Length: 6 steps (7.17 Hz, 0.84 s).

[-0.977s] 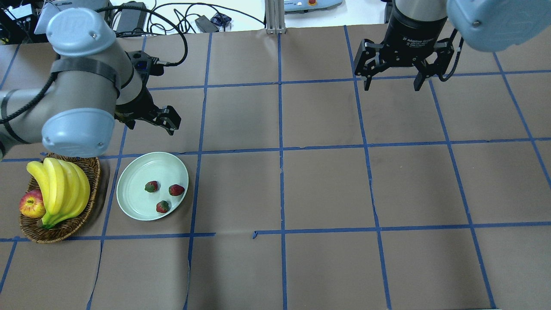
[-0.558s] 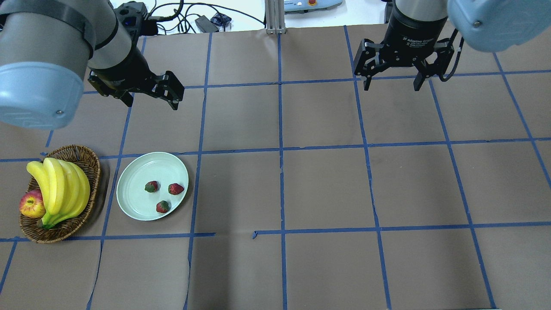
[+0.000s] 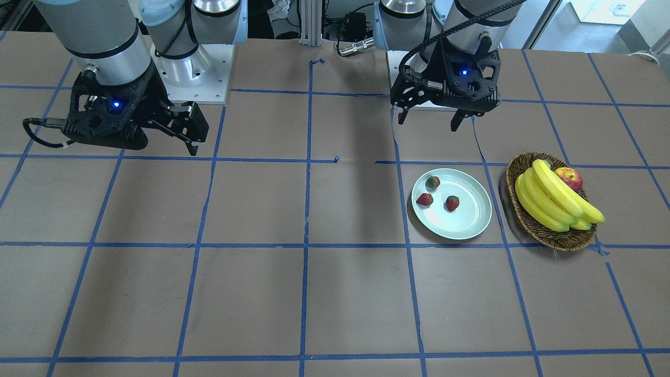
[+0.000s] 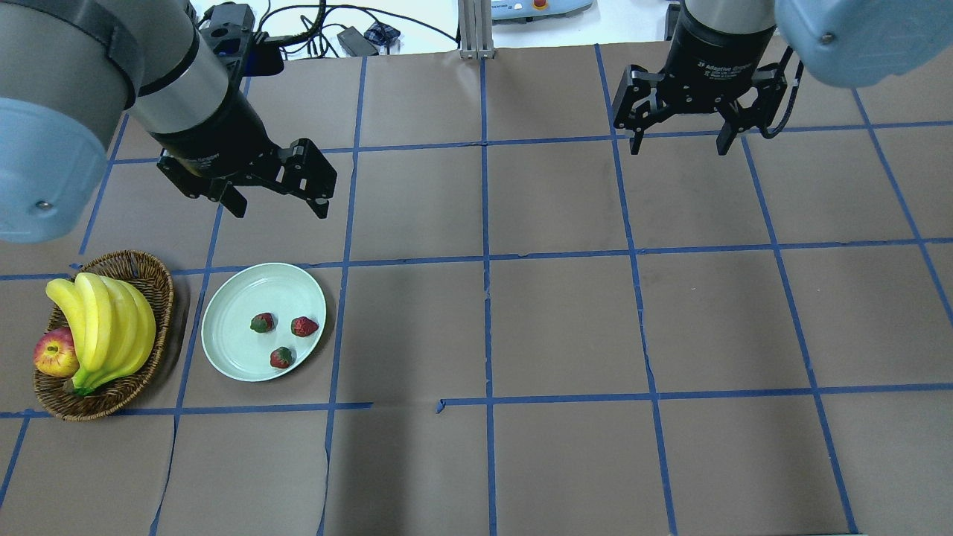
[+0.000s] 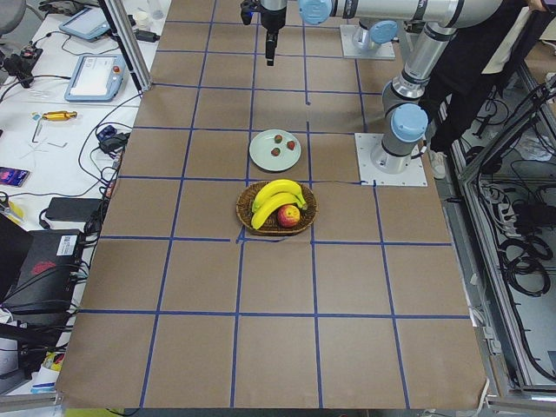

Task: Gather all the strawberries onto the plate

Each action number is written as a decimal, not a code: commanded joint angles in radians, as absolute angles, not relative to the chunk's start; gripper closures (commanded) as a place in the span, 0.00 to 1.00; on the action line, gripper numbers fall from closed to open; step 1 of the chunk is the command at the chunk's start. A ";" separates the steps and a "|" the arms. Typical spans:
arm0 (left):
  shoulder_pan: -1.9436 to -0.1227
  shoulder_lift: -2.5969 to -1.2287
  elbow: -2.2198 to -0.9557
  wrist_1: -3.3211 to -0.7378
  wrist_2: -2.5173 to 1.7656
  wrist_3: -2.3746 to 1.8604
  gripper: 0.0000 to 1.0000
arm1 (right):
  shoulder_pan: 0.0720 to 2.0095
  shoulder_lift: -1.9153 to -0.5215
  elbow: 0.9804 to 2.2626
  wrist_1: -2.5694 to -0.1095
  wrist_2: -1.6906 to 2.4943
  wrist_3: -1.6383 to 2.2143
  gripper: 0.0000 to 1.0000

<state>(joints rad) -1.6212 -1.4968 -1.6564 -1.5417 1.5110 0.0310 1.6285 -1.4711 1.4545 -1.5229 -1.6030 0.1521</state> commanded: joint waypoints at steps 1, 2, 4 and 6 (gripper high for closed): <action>-1.621 -1.491 -1.675 -1.497 1.508 0.029 0.00 | 1.629 -1.471 1.456 -1.523 -1.605 0.153 0.00; -1.611 -1.502 -1.649 -1.499 1.509 0.034 0.00 | 1.628 -1.471 1.456 -1.523 -1.605 0.152 0.00; -1.606 -1.511 -1.545 -1.677 1.535 0.040 0.00 | 1.628 -1.471 1.456 -1.523 -1.603 0.153 0.00; -1.606 -1.500 -1.595 -1.636 1.552 0.034 0.00 | 1.629 -1.471 1.456 -1.523 -1.603 0.153 0.00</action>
